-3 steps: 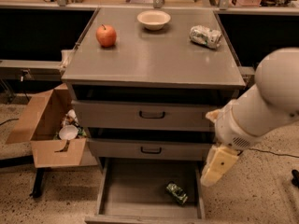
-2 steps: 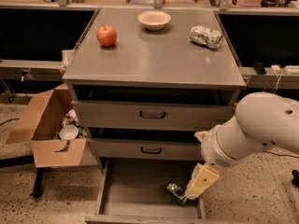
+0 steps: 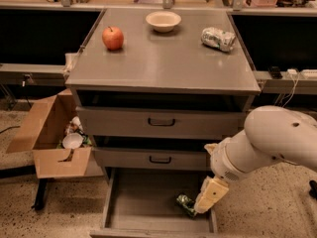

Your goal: Pick green can from bottom drawer and place on counter

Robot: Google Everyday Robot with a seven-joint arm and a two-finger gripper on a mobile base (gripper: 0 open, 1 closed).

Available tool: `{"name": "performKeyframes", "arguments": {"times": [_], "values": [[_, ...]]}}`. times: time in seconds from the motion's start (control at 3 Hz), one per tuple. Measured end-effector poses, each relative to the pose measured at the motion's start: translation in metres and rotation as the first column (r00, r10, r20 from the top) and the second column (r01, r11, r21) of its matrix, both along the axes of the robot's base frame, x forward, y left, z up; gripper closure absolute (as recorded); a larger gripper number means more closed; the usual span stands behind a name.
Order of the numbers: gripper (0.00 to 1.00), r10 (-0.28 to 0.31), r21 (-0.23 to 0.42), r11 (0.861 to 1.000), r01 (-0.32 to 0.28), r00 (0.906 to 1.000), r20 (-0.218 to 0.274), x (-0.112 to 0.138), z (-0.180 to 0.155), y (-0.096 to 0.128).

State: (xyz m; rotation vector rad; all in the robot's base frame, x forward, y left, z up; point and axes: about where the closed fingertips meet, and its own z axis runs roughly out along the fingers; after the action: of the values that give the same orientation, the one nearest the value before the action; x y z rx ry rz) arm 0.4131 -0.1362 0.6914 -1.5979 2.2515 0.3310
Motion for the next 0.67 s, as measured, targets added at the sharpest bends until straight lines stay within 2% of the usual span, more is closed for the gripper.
{"name": "performKeyframes", "arguments": {"times": [0.33,0.67], "values": [[0.0,-0.004,0.038,0.999,0.005,0.9996,-0.027,-0.008,-0.061,-0.002],[0.0,-0.038,0.112,0.993,0.04,0.999,-0.024,-0.007,-0.135,-0.008]]}}
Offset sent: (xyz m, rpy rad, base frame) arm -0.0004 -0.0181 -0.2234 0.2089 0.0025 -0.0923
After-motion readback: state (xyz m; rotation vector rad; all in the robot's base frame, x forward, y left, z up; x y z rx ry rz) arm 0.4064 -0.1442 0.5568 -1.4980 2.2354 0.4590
